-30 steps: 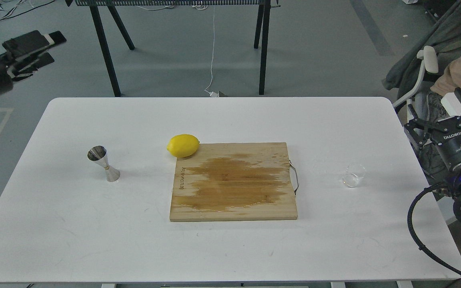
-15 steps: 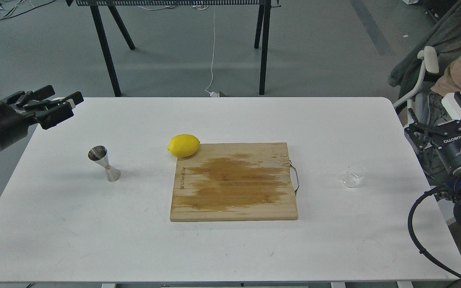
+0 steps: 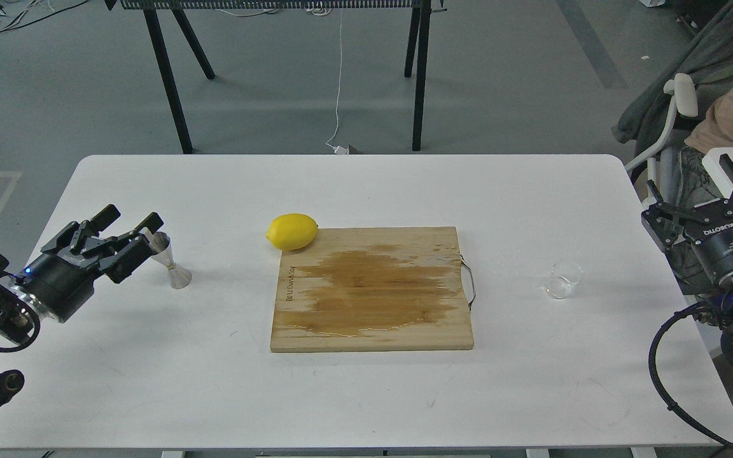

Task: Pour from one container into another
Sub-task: 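Move the left gripper toward the silver jigger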

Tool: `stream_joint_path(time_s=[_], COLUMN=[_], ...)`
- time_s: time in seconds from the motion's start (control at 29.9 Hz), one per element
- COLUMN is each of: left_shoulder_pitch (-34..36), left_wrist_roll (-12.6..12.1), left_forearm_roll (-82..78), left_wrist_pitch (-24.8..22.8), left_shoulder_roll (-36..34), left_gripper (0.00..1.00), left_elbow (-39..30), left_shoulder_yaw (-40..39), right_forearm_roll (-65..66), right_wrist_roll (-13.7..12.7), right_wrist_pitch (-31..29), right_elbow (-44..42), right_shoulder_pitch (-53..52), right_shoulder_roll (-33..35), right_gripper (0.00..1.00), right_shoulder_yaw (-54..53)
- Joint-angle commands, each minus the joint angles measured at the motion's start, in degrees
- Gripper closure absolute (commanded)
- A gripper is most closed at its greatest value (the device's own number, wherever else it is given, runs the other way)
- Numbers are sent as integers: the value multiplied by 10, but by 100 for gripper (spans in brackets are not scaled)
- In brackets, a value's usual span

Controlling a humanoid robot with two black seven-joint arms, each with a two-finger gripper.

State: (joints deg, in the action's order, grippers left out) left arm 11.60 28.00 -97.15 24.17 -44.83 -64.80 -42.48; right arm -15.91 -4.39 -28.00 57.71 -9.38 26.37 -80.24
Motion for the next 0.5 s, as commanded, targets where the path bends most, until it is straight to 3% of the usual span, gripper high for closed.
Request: stream_joint_path(time_s=[0.0,0.47], left_shoulder_pitch=[-3,-29], left_wrist_roll=[0,0], left_forearm_roll=[-1,-1], left_wrist_pitch=[3,16], left_shoulder_roll=[15,47], left_gripper=[1,1], left_elbow=[19,73], left_shoulder_yaw=[2,3], right_forearm_roll=[0,0], right_wrist_roll=[0,0], right_wrist_pitch=[0,0], right_elbow=[-1,0], right_shoulder_pitch=[1,1], right_shoulder_roll=[0,0], right_gripper=[1,1], right_shoulder_yaw=[-1,-1])
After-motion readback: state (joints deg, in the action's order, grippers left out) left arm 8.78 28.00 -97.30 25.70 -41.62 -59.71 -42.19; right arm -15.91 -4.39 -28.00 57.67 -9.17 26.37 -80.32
